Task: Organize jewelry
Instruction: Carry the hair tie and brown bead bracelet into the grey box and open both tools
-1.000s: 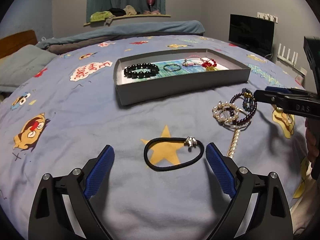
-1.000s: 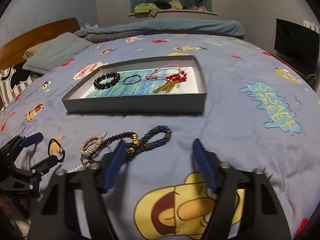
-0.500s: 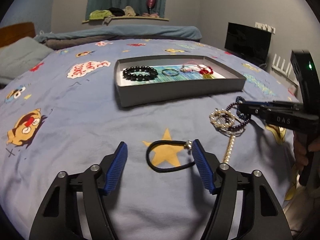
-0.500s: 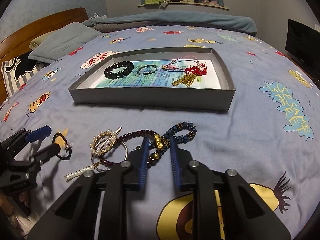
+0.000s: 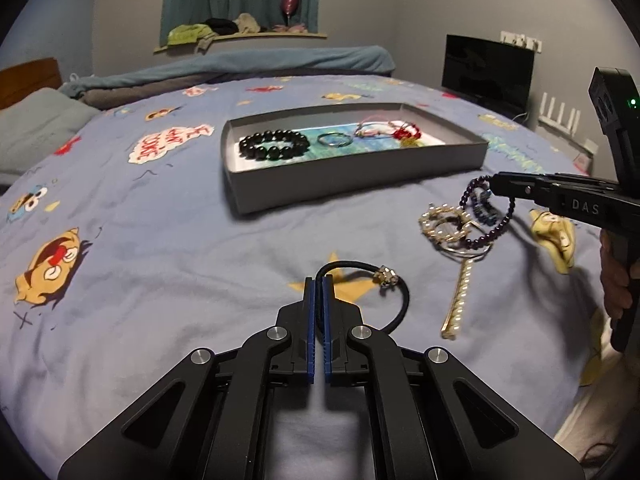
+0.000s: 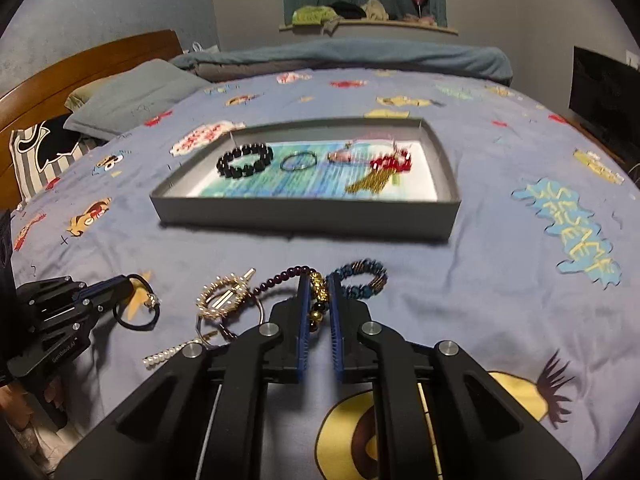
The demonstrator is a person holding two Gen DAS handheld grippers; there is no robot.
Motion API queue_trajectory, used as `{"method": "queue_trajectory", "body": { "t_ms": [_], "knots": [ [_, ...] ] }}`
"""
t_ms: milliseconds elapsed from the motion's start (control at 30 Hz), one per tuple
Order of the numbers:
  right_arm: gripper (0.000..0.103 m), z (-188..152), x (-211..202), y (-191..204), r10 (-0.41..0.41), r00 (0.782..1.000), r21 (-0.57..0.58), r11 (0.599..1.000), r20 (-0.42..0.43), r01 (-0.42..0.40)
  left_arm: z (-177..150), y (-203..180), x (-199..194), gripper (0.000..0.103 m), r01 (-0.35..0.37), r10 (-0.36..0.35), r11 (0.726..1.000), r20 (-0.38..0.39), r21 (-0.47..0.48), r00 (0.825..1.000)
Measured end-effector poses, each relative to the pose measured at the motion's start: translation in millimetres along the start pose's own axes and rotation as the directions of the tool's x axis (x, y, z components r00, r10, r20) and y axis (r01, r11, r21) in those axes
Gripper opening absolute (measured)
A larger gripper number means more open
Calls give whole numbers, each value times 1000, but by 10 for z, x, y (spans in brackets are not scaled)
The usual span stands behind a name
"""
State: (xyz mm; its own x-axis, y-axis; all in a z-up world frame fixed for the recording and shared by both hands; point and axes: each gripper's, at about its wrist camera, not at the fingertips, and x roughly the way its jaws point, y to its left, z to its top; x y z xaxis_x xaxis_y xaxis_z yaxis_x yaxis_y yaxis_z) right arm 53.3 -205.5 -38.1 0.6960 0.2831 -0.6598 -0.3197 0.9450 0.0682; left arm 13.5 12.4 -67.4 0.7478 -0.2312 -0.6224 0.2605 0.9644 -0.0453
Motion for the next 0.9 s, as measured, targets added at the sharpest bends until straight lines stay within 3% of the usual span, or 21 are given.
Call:
{"method": "queue_trajectory", "body": {
  "t_ms": [233,567,900],
  "knots": [
    [8,89,-222,-21,-23,998,-20,1000,64,24,97,-56,-158,4,20,-21,1000,43,19,999],
    [7,362,-414,-99,-64,989,-50,996,137,71,510,5,-332,4,4,-7,1000,102,25,995],
    [7,800,-301,-211,-99,976,-36,994,196,108,1035,75,-148,4,-8,3,999,129,36,992]
  ]
}}
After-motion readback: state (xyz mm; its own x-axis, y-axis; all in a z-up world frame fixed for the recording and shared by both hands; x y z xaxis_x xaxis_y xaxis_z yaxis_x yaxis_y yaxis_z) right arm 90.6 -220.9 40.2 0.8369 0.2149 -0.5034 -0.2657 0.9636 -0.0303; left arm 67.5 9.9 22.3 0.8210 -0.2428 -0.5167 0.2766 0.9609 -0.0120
